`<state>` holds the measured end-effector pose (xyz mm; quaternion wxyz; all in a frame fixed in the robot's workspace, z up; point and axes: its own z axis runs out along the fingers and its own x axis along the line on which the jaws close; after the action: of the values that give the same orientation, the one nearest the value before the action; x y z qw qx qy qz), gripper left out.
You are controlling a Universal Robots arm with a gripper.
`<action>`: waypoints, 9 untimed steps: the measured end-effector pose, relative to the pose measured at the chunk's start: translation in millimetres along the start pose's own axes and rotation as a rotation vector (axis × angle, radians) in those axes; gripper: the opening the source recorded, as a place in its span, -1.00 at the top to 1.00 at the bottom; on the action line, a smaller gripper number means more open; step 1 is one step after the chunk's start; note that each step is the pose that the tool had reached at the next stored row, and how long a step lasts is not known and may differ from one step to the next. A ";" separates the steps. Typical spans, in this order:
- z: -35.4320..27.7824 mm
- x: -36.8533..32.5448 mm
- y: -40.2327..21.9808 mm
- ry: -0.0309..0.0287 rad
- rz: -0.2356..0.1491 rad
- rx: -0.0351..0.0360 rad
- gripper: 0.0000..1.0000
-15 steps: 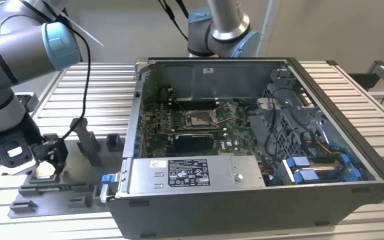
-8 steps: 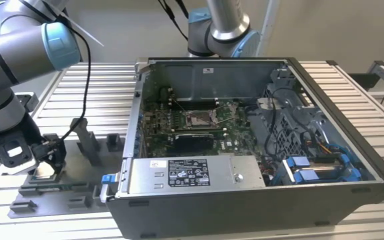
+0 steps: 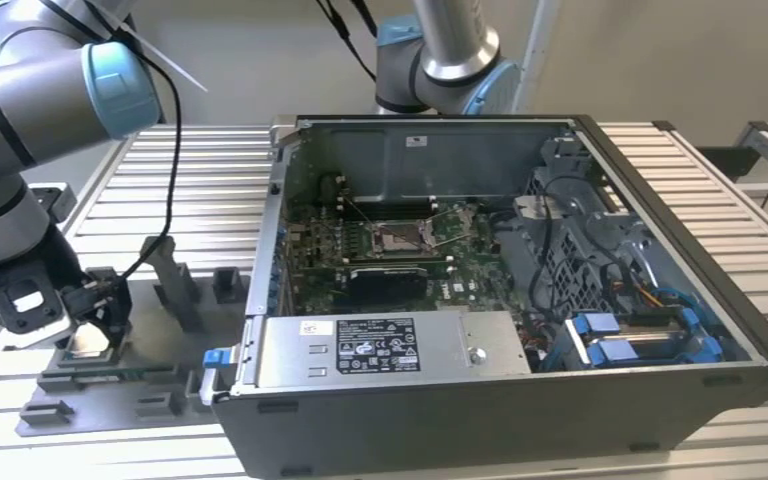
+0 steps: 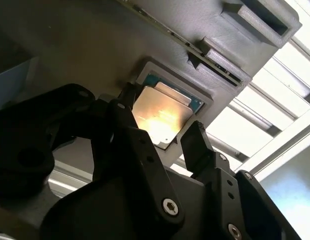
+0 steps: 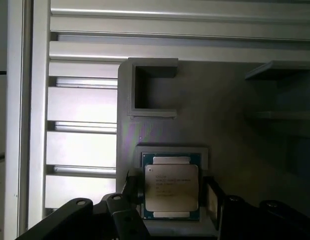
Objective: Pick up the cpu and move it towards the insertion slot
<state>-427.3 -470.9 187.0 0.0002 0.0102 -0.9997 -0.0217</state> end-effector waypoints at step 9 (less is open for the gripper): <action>-0.3 0.1 0.0 0.0002 0.000 0.0001 1.00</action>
<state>-427.4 -471.0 187.3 0.0003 0.0102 -0.9997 -0.0217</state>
